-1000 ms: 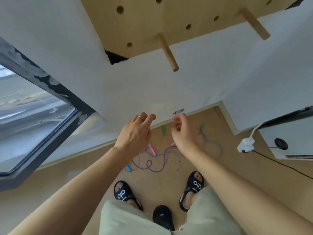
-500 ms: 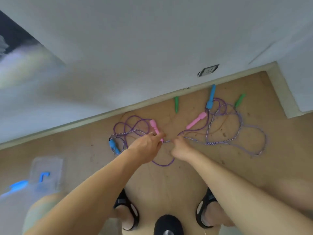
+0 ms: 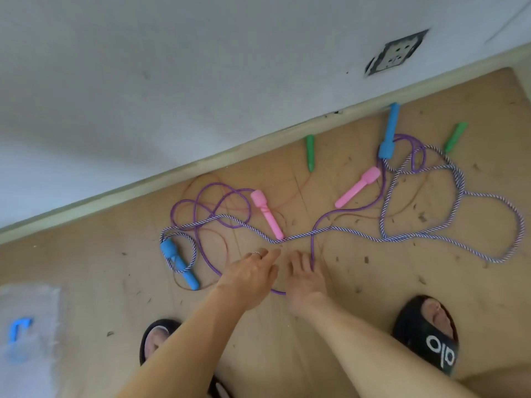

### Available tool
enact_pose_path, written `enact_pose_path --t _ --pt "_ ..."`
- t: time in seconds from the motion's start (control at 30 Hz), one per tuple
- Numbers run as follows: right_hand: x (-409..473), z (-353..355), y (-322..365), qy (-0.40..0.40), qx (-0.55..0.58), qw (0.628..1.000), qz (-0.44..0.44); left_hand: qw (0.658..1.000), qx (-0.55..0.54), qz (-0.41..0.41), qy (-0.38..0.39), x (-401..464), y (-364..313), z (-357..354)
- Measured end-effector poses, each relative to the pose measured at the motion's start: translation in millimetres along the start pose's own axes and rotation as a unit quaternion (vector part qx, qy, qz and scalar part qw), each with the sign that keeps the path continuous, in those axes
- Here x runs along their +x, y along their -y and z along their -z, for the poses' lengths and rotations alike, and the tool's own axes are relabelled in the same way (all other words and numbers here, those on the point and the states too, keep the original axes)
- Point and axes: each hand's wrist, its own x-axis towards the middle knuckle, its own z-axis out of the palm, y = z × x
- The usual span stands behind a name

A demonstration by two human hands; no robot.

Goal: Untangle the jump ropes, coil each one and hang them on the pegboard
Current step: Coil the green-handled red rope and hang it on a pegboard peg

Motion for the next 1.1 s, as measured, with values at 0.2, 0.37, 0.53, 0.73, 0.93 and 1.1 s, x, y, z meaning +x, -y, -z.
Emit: enact_pose_path --t 0.2,0.37,0.53,0.73,0.93,1.1 --pt "-3 12 -7 -0.048 0.154 0.987 -0.005 0.993 0.115 -0.004 -0.002 -8 -5 22" --pt "-58 80 -18 -0.201 0.477 0.855 -0.020 0.999 -0.033 -0.019 0.024 -30 -22 68" --pt "-116 161 -22 -0.303 0.650 0.697 0.031 0.953 -0.288 -0.045 -0.079 -51 -56 124" --pt "-189 213 -21 -0.364 0.684 0.621 0.121 0.894 -0.400 -0.092 -0.179 -101 -101 158" --pt "-262 259 -39 -0.466 0.599 0.622 0.192 0.937 -0.295 -0.082 -0.167 -133 -117 168" --pt "-284 295 -105 -0.602 0.500 0.621 0.054 0.949 -0.222 -0.060 -0.217 -158 -98 175"
